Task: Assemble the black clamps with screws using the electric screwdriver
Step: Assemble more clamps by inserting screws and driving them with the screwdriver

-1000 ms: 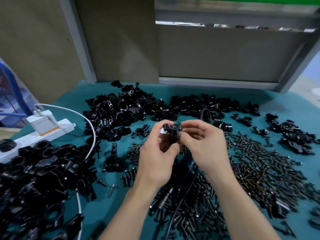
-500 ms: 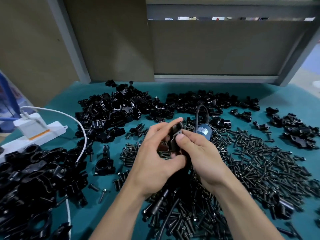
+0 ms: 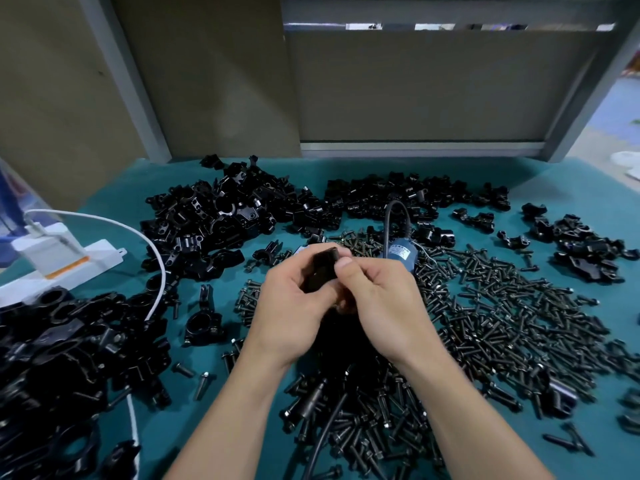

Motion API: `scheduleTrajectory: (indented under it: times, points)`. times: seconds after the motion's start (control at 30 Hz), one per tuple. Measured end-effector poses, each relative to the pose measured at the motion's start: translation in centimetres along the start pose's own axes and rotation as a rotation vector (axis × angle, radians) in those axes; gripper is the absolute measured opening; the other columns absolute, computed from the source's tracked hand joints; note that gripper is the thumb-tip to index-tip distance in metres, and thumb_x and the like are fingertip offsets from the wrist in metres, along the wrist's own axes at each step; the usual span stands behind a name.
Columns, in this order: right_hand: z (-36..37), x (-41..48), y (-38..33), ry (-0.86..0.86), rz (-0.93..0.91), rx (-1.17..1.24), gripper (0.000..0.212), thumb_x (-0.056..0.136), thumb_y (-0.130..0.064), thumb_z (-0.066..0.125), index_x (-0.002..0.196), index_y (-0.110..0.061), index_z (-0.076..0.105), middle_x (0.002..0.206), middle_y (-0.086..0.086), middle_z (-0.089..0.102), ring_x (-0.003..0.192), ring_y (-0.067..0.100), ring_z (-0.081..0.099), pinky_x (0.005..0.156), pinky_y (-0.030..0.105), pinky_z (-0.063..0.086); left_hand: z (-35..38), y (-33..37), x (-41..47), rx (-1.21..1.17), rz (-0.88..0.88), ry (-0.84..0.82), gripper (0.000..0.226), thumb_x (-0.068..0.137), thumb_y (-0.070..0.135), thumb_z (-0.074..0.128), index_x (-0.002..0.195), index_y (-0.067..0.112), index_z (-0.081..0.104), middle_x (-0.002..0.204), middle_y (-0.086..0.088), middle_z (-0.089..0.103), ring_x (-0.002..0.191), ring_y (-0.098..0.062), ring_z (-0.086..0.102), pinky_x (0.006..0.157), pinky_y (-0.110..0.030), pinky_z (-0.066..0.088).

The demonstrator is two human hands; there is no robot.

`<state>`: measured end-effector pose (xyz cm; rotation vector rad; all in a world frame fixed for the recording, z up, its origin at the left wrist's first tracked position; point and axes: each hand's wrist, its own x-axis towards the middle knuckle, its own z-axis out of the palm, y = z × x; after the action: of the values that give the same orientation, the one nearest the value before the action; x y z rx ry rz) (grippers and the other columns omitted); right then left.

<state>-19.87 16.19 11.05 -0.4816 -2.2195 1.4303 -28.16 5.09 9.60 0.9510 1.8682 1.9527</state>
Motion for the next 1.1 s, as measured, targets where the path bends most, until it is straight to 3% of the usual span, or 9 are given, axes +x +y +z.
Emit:
scheduleTrajectory:
  times: [0.13,0.3,0.47,0.53,0.63,0.8,0.93,1.03,1.1]
  points:
    - [1.7,-0.1,0.1,0.129,-0.008,-0.172,0.040,0.100,-0.036,0.056,0.064,-0.020,0.061,0.052,-0.007,0.056,0.049,0.007,0.046,0.050,0.023,0.034,0.7,-0.3,0.3,-0.009,-0.015,0.123,0.050,0.089,-0.017,0.064,0.094,0.031,0.078,0.103,0.006,0.079,0.099,-0.010,0.074,0.083,-0.020,0.057]
    - [1.5,1.8,-1.5,0.356,-0.041,-0.280,0.018,0.094,-0.024,0.060,0.092,-0.031,0.076,0.079,-0.019,0.074,0.074,0.001,0.067,0.074,0.024,0.055,0.2,-0.9,0.5,-0.335,-0.210,0.218,0.033,0.098,-0.011,0.057,0.104,0.019,0.071,0.107,-0.003,0.080,0.107,-0.018,0.075,0.096,-0.035,0.056]
    - [0.3,9.3,-3.0,-0.070,0.048,-0.679,0.037,0.090,-0.010,0.056,0.117,-0.027,0.075,0.118,0.004,0.076,0.108,0.026,0.068,0.097,0.034,0.055,-1.9,-0.7,0.4,-0.800,-0.382,0.065,0.060,0.075,-0.026,0.043,0.121,0.009,0.061,0.124,-0.015,0.074,0.119,-0.028,0.071,0.101,-0.040,0.052]
    - [0.8,12.2,-2.7,-0.251,0.068,-0.850,0.044,0.094,-0.009,0.056,0.136,-0.021,0.065,0.135,0.008,0.068,0.123,0.030,0.063,0.103,0.035,0.051,-2.6,-0.5,0.4,-0.879,-0.378,0.071,0.070,0.064,-0.017,0.038,0.126,0.005,0.061,0.132,-0.020,0.070,0.123,-0.031,0.069,0.105,-0.045,0.050]
    - [1.8,15.3,-1.8,-0.379,0.106,-0.959,0.051,0.100,-0.014,0.052,0.151,-0.018,0.049,0.147,0.010,0.058,0.130,0.031,0.056,0.099,0.032,0.046,-3.3,-0.4,0.7,-0.937,-0.369,0.097,0.052,0.077,0.009,0.042,0.124,0.004,0.065,0.132,-0.023,0.070,0.124,-0.034,0.068,0.110,-0.048,0.046]
    - [2.6,17.4,-1.1,-0.395,0.110,-0.954,0.055,0.098,-0.012,0.054,0.151,-0.023,0.046,0.141,0.011,0.061,0.121,0.031,0.059,0.077,0.027,0.046,-4.0,-0.8,1.1,-0.914,-0.420,0.142,0.049,0.102,0.035,0.034,0.117,0.009,0.072,0.130,-0.021,0.071,0.124,-0.031,0.068,0.112,-0.046,0.045]
    - [2.6,14.8,-2.0,-0.065,-0.009,-0.746,0.013,0.093,-0.021,0.063,0.102,-0.016,0.073,0.102,0.009,0.076,0.094,0.028,0.070,0.084,0.039,0.058,-4.0,-0.7,1.3,-0.964,-0.373,0.194,0.047,0.101,0.029,0.032,0.125,0.011,0.068,0.134,-0.013,0.071,0.132,-0.025,0.063,0.114,-0.046,0.042]
    - [2.5,10.0,-3.1,-0.352,0.161,-0.379,0.035,0.096,-0.041,0.063,0.077,-0.014,0.075,0.069,0.005,0.076,0.057,0.014,0.068,0.057,0.028,0.054,-3.9,-0.5,1.5,-0.983,-0.295,0.206,0.043,0.098,0.026,0.033,0.124,0.015,0.066,0.136,-0.008,0.070,0.124,-0.023,0.065,0.106,-0.043,0.050]
    - [3.1,7.2,-3.4,-0.496,0.203,-0.299,0.038,0.099,-0.044,0.061,0.078,-0.014,0.072,0.068,0.005,0.075,0.053,0.013,0.068,0.053,0.024,0.051,-3.7,-0.1,1.5,-0.918,-0.294,0.165,0.042,0.089,0.031,0.038,0.114,0.022,0.071,0.129,0.000,0.074,0.099,-0.018,0.071,0.078,-0.039,0.056]
